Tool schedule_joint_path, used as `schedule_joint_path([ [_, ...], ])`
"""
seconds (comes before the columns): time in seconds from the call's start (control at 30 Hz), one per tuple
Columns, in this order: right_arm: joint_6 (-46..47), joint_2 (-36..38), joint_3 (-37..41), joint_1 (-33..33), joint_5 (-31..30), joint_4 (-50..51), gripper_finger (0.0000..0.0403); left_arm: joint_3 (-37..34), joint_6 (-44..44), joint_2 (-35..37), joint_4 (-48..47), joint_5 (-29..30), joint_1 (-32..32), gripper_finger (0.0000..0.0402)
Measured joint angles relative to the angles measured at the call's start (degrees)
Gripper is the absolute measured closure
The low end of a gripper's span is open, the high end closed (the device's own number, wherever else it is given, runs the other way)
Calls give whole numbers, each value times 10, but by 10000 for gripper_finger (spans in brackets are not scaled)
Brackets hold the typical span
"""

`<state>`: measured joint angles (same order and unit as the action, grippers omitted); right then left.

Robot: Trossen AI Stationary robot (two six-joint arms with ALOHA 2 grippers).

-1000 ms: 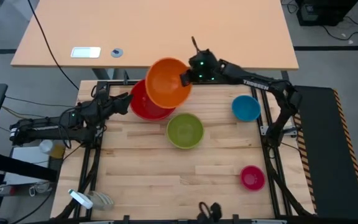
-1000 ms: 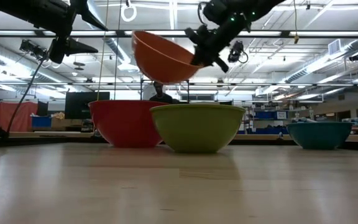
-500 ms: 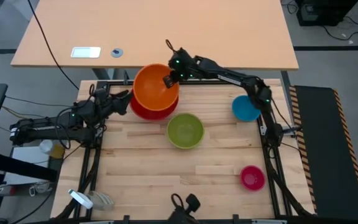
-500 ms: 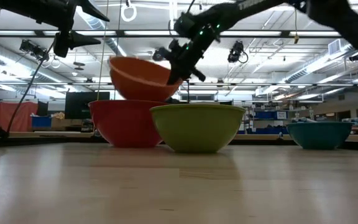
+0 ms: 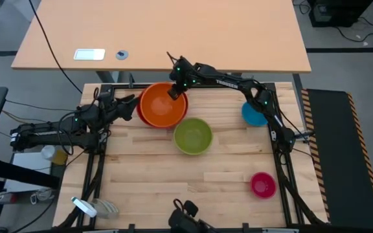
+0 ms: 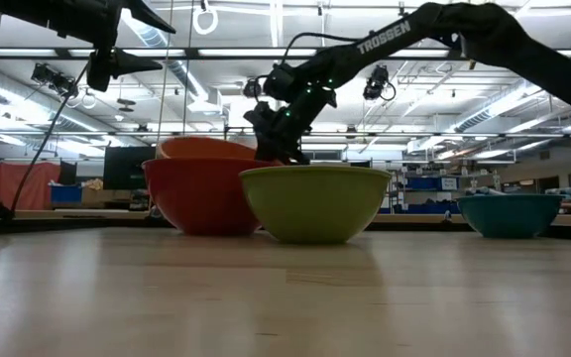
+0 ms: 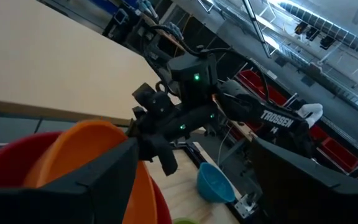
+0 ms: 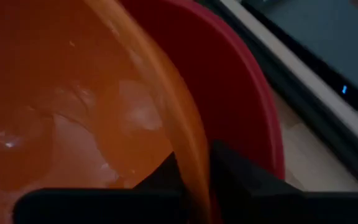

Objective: Nest bowls inside each other
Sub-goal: Stack the orange bowl on top of the red bowl, then stack the green bowl on top of the orange bowl

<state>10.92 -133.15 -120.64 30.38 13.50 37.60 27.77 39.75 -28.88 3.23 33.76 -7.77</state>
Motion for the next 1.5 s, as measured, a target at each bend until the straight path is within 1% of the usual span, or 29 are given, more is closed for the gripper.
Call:
schedule_joint_path([
  [0.1, -30, 2, -2, -2, -2, 7, 298, 0, 0, 0, 0, -2, 0, 88],
  [0.23, -38, 3, -19, -2, -3, 22, 231, 0, -1, 0, -1, -2, 0, 88],
  [0.27, -44, 3, -26, -2, -8, 32, 213, 0, -3, 0, -2, -2, 0, 88],
  [0.37, -54, 3, -66, 6, -50, 69, 167, 0, -4, 0, -1, -2, 0, 88],
  [0.43, -60, 7, -100, 14, -63, 90, 143, 0, -4, 0, -1, -2, 0, 88],
  [0.5, -65, 9, -136, 22, -63, 120, 126, 0, -4, 0, -1, -6, 0, 88],
  [0.57, -68, 15, -145, 28, -53, 148, 115, 0, -4, 0, -1, -13, 0, 88],
  [0.6, -69, 25, -135, 31, -37, 159, 113, 0, -4, 0, -1, -18, 0, 88],
  [0.7, -96, 39, -123, 24, 7, 238, 112, 0, -4, 0, -3, -32, 0, 88],
  [0.83, -150, 48, -122, 1, -7, 382, 124, 0, -2, 0, -13, -37, 0, 88],
  [0.93, -158, 47, -121, -15, -6, 430, 135, 0, -1, 0, -20, -37, 0, 88],
  [1.03, -152, 49, -121, -31, -10, 426, 146, 0, -1, 0, -25, -41, 0, 88],
  [1.13, -137, 58, -121, -47, -41, 402, 156, 0, 0, 0, -30, -54, 0, 88],
  [1.3, -131, 111, -121, -71, -101, 380, 169, 0, 18, 0, -44, -74, 0, 88],
  [1.43, -121, 151, -121, -86, -112, 364, 174, 0, 21, -4, -56, -89, 0, 88],
  [1.5, -122, 166, -121, -97, -131, 357, 175, 0, 16, -6, -61, -95, 0, 88],
])
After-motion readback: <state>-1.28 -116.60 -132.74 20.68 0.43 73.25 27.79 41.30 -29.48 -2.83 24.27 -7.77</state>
